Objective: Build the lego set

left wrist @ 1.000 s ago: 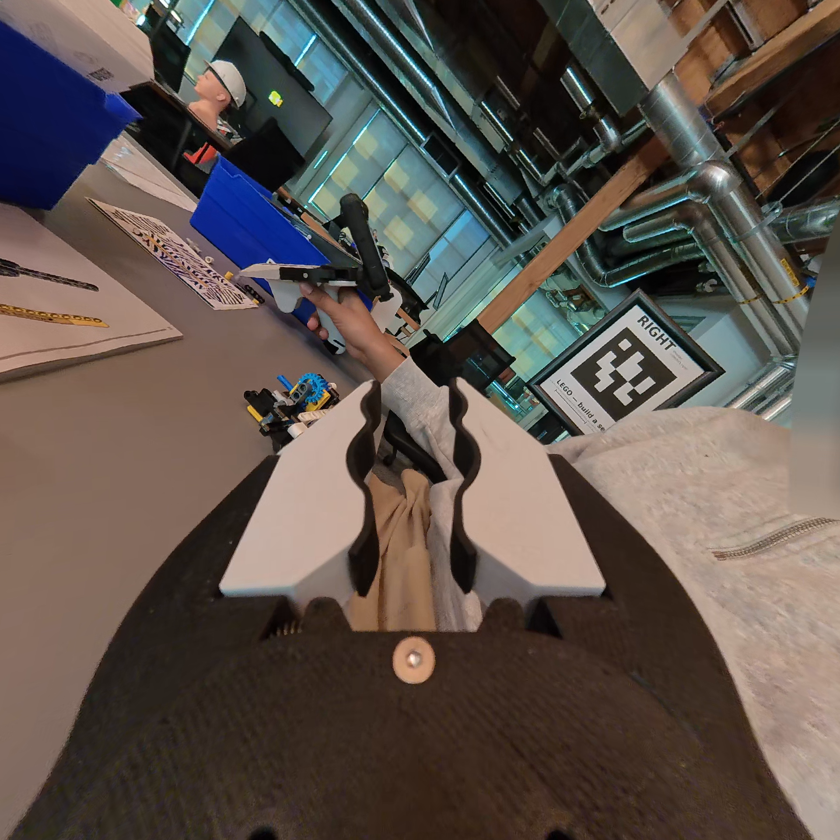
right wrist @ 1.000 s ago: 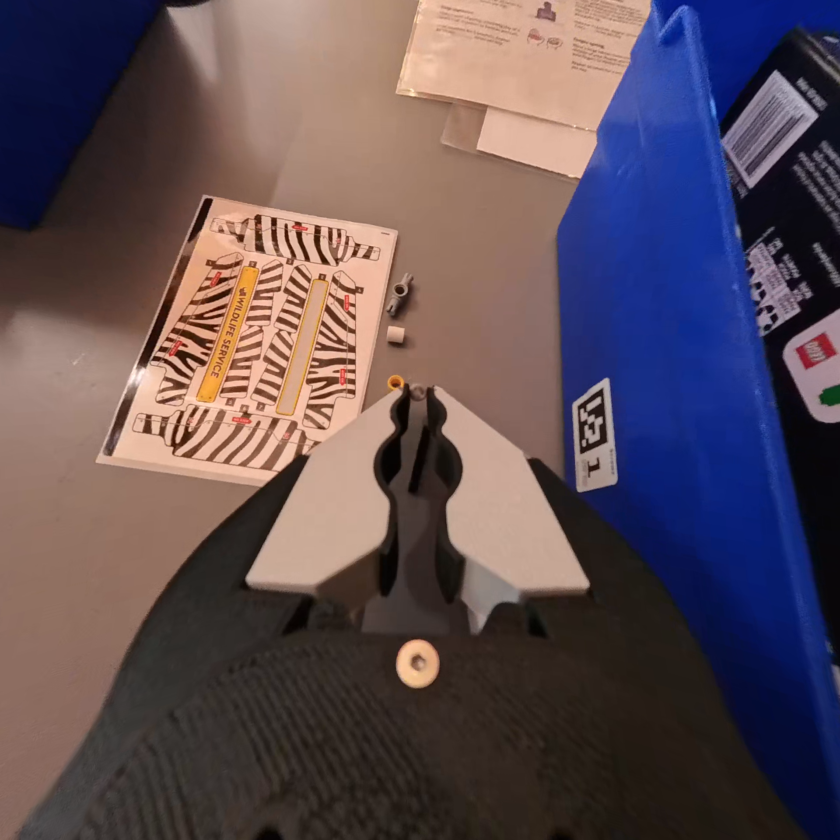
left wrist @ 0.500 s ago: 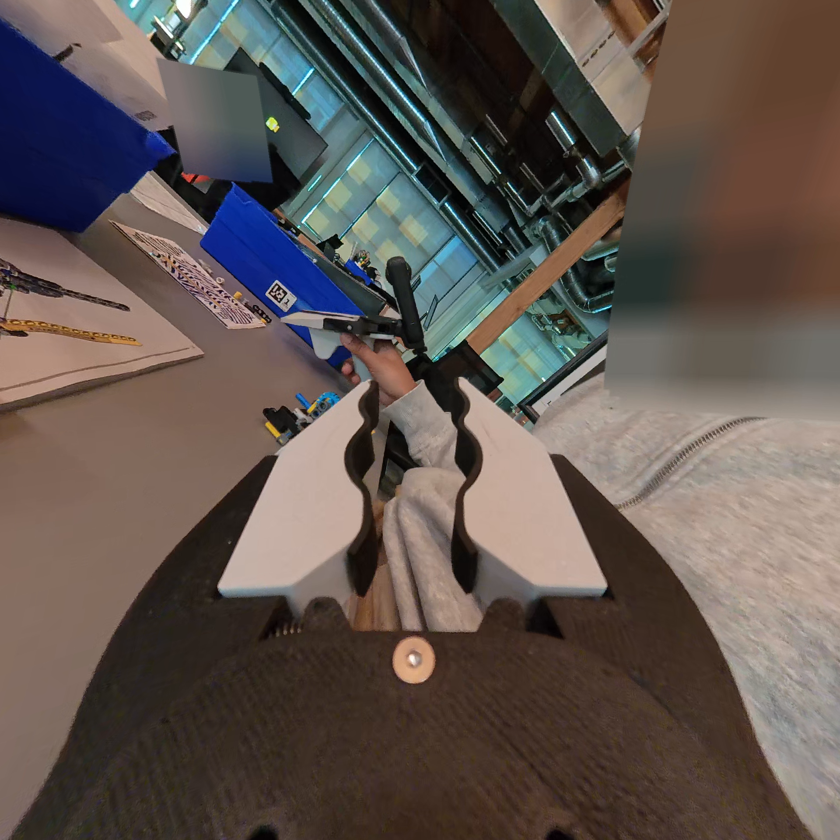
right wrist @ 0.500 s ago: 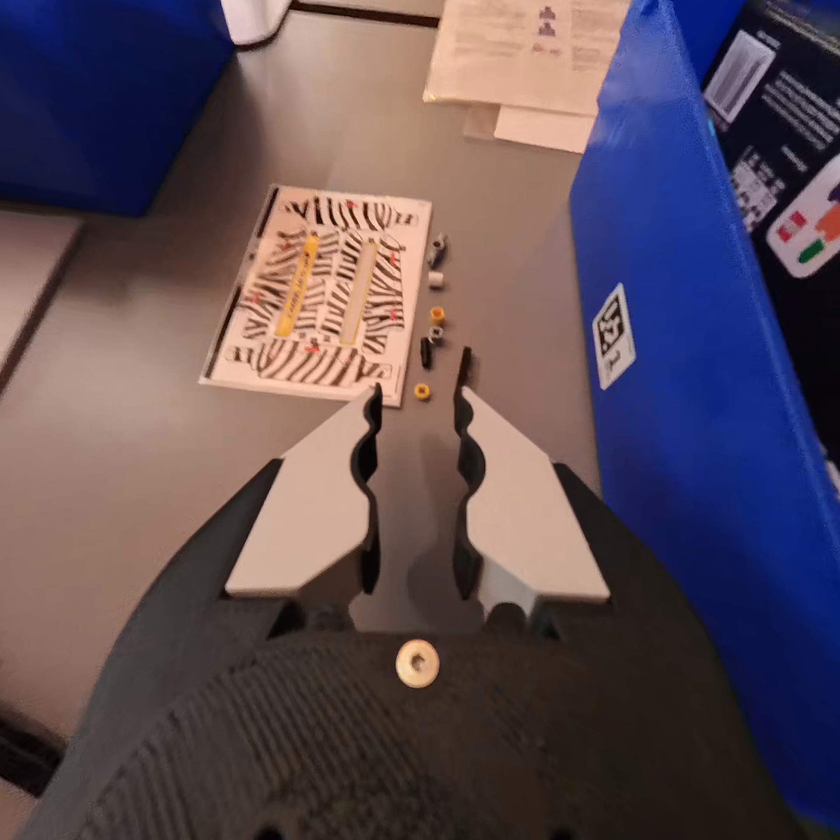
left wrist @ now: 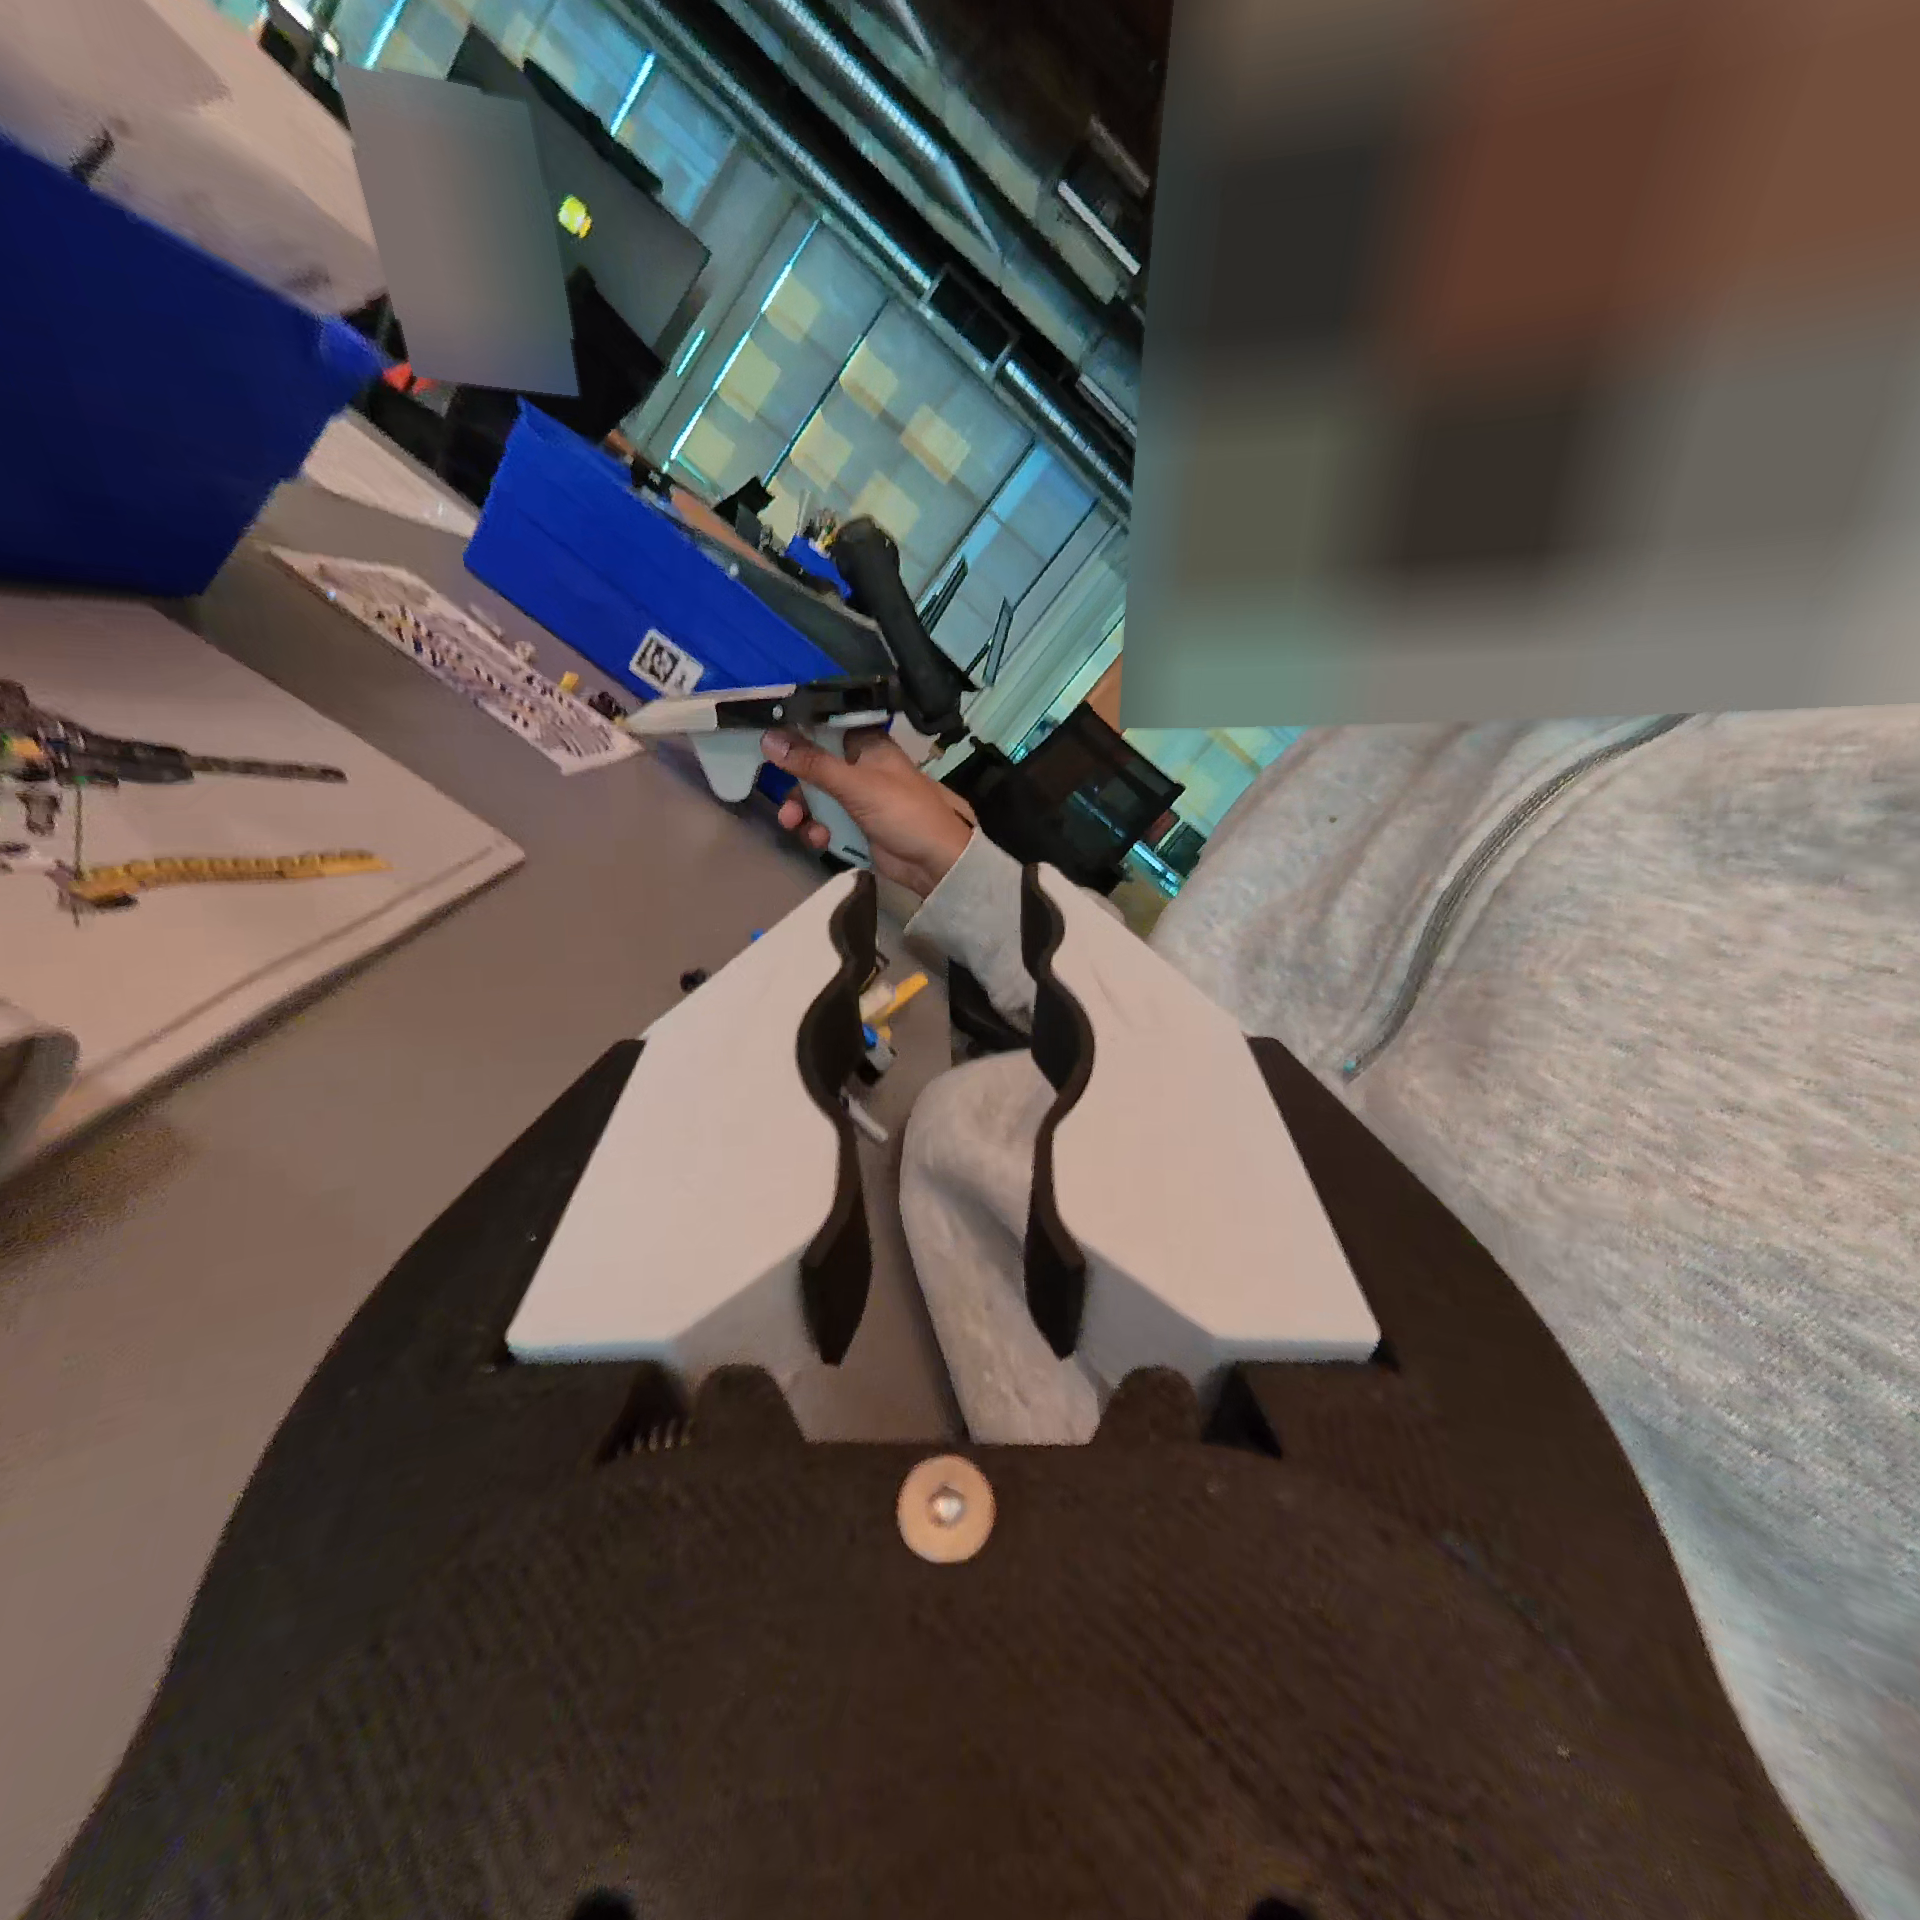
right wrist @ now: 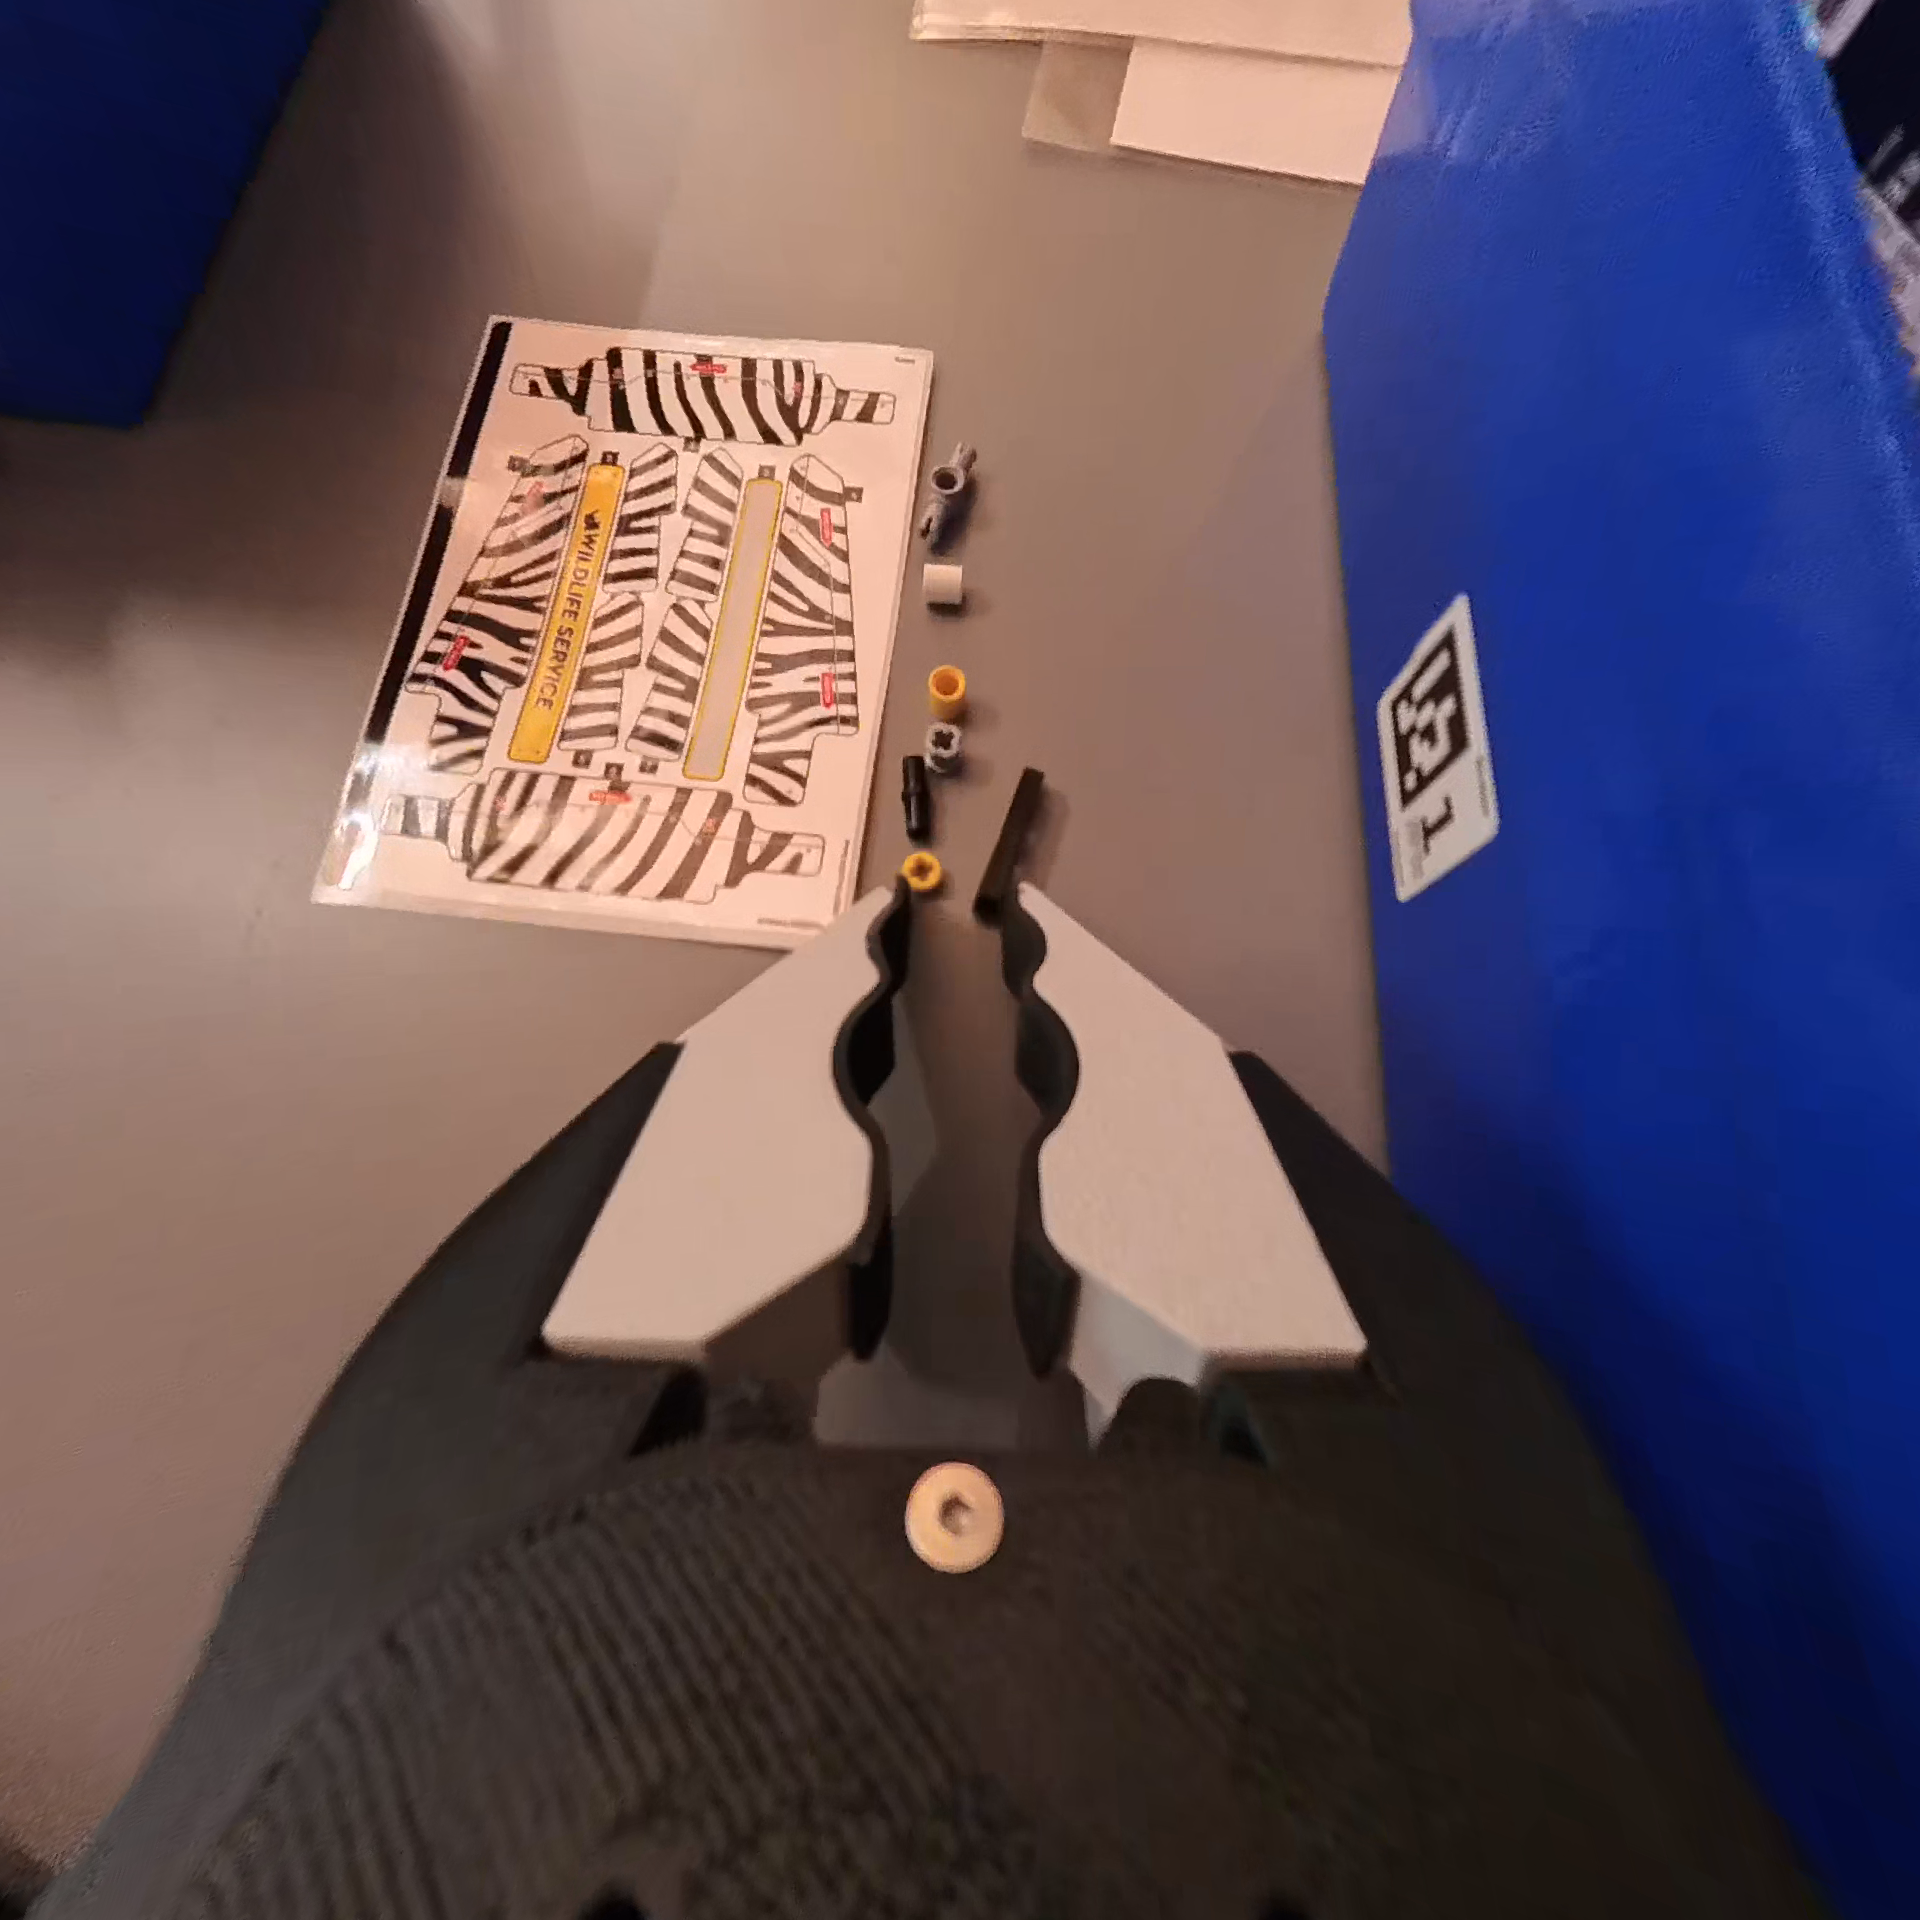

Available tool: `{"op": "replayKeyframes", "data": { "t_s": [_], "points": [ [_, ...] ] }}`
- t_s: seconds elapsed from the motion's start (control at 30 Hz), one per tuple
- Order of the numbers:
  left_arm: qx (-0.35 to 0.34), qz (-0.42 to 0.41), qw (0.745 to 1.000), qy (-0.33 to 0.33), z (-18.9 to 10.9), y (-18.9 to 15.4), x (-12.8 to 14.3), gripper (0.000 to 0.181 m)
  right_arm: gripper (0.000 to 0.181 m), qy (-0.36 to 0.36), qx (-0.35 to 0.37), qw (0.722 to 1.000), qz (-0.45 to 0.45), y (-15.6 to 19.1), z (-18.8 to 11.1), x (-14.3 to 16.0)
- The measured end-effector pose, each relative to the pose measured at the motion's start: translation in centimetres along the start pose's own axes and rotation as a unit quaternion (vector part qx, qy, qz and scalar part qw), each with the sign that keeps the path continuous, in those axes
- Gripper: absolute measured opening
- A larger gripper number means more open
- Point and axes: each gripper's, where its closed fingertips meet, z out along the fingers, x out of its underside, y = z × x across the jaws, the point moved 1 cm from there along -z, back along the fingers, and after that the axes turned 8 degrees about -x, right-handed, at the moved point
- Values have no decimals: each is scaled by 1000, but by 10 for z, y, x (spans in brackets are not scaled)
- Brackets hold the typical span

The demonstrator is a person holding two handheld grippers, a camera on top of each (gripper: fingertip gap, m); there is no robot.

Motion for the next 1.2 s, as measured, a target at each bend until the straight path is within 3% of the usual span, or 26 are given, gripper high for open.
{"op": "replayKeyframes", "data": {
  "t_s": [0.23, 1.03, 1.2],
  "points": [
    [40, -8, 999, -30, 9, 3, -23, 23, 10, 6, -3, 1000, -11, -2, 15, -14],
    [30, -28, 999, -29, 14, 17, -19, 21, 9, 9, 12, 999, -33, -10, 45, -42],
    [27, -28, 999, -28, 14, 17, -18, 20, 15, -4, 34, 998, -51, -11, 34, -47]
  ]
}}
